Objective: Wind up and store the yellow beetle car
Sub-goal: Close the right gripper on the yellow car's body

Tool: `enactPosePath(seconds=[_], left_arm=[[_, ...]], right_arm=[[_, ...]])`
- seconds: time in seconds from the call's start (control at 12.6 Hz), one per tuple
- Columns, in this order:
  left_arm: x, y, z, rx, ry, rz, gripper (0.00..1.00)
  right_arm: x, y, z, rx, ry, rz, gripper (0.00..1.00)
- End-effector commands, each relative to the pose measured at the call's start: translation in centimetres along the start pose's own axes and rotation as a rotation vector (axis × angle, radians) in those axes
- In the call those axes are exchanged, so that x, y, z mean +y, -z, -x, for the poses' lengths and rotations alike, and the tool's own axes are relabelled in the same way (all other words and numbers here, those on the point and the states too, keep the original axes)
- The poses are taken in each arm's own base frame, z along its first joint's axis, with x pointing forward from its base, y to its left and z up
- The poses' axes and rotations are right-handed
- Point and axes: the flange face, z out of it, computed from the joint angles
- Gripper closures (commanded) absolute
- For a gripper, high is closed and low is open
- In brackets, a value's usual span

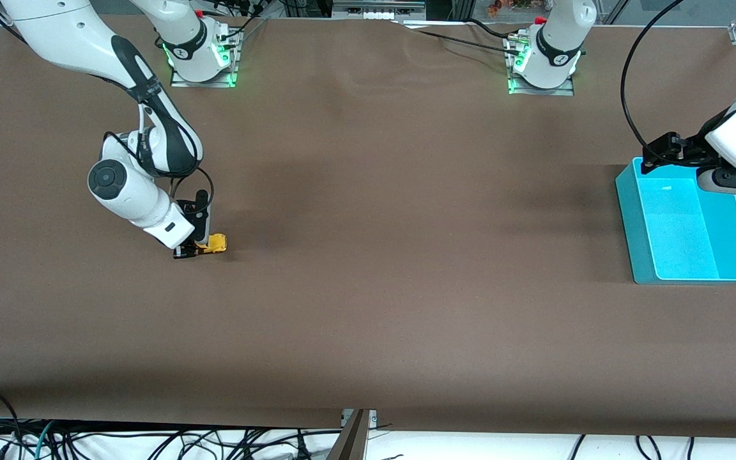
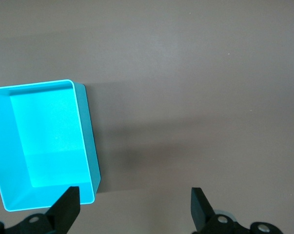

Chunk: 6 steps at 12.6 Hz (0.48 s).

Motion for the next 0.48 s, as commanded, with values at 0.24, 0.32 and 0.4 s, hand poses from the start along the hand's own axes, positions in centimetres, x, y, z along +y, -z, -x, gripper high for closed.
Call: enactPosePath(seconds=[0.24, 0.32, 0.4], left_arm=[[0.1, 0.6, -0.1, -0.005, 0.006, -0.022, 0.0], [0.1, 0.6, -0.1, -0.005, 0.006, -0.022, 0.0], [0.1, 0.6, -0.1, -0.006, 0.005, -0.02, 0.0]], right_arm=[[-0.3, -2.0, 2.6, 0.003, 0.011, -0.011, 0.97], [-0.3, -2.2, 3.4, 0.001, 0.004, -0.013, 0.97], [-0.4, -2.4, 4.3, 0.002, 0.003, -0.015, 0.97]])
